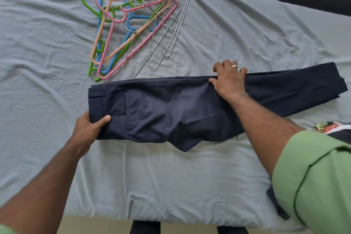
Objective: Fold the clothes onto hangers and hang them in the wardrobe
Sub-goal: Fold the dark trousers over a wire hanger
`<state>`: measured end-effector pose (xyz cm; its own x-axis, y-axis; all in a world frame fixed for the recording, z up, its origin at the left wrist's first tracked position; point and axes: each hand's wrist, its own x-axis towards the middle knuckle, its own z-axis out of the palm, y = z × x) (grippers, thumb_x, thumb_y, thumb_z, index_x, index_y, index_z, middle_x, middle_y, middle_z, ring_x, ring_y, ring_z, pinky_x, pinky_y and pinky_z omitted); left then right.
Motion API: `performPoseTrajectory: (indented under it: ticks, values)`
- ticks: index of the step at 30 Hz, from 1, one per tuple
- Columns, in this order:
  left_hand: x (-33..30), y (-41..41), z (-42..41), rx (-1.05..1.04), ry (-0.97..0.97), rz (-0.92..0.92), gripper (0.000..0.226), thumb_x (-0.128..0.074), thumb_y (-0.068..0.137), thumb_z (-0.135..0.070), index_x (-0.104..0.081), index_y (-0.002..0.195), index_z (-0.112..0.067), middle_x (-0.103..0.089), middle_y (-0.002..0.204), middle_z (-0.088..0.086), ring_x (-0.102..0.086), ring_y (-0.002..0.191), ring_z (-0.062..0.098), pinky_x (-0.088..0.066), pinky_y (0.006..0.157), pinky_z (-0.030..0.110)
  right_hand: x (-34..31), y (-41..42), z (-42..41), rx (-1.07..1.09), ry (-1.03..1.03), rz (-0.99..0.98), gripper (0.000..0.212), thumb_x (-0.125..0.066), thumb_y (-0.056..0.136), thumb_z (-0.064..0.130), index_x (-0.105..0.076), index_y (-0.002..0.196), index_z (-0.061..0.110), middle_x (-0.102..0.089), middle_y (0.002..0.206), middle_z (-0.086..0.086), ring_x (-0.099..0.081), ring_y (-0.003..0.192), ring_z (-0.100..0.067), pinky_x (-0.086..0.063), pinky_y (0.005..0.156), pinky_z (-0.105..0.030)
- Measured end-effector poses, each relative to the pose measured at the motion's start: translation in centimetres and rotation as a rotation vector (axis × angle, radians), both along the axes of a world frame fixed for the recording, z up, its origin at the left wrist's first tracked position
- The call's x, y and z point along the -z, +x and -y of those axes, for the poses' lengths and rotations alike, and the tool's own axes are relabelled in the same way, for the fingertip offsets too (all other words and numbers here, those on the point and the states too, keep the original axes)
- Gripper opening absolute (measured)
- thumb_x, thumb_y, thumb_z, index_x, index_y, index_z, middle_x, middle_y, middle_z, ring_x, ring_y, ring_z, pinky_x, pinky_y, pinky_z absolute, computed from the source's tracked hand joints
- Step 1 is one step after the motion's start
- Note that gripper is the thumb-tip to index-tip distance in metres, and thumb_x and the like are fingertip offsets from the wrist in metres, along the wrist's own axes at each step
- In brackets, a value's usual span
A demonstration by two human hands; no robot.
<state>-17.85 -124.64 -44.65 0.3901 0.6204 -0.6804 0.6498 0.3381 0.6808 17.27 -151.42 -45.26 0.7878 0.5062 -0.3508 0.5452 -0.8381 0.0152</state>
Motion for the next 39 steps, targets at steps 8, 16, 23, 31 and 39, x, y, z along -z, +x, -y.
performPoseTrajectory:
  ticks: [8,16,23,31,39]
  values:
    - [-1.0,2.6,-1.2,-0.139,-0.015,-0.041,0.036,-0.073,0.091,-0.038,-0.067,0.113,-0.011,-0.073,0.107,0.008,-0.071,0.091,0.022,-0.057,0.075,0.035,0.0,-10.7,3.1,-0.104,0.360,0.001,0.019,-0.061,0.090,0.042,-0.059,0.090,0.023,-0.058,0.094,0.002,-0.054,0.092,-0.026,-0.040,0.075,-0.043]
    - [0.6,5.1,-4.4,0.020,0.229,-0.166,0.020,-0.055,0.104,-0.027,-0.058,0.115,-0.010,-0.064,0.113,0.012,-0.062,0.101,0.025,-0.053,0.086,0.040,1.7,-13.2,1.4,-0.096,0.200,-0.224,0.030,-0.044,0.101,0.053,-0.057,0.119,0.032,-0.051,0.123,0.008,-0.051,0.116,-0.022,-0.040,0.089,-0.048]
    - [0.6,4.4,-3.5,0.103,0.362,-0.432,0.029,-0.062,0.098,-0.029,-0.049,0.117,-0.011,-0.057,0.122,0.016,-0.058,0.115,0.038,-0.049,0.096,0.049,1.4,-12.0,-0.1,-0.098,0.013,-0.422,0.044,-0.062,0.092,0.049,-0.044,0.130,0.032,-0.038,0.134,0.004,-0.039,0.128,-0.025,-0.040,0.097,-0.052]
    - [-2.0,8.6,5.3,0.980,0.905,-0.322,0.058,-0.069,0.085,-0.053,-0.052,0.131,-0.022,-0.047,0.139,0.008,-0.040,0.130,0.031,-0.035,0.099,0.056,1.2,-10.7,-0.8,-0.072,0.034,-0.544,0.040,-0.062,0.093,0.045,-0.048,0.127,0.031,-0.039,0.137,0.005,-0.037,0.127,-0.025,-0.040,0.099,-0.053]
    - [-1.4,18.8,16.9,1.246,0.767,-0.259,0.081,-0.063,0.085,-0.065,-0.032,0.151,-0.029,-0.019,0.166,0.001,-0.016,0.150,0.019,-0.024,0.111,0.058,0.2,-5.8,7.5,0.115,0.391,-0.542,0.021,-0.056,0.098,0.023,-0.057,0.119,0.025,-0.056,0.126,0.011,-0.051,0.119,-0.015,-0.043,0.105,-0.045]
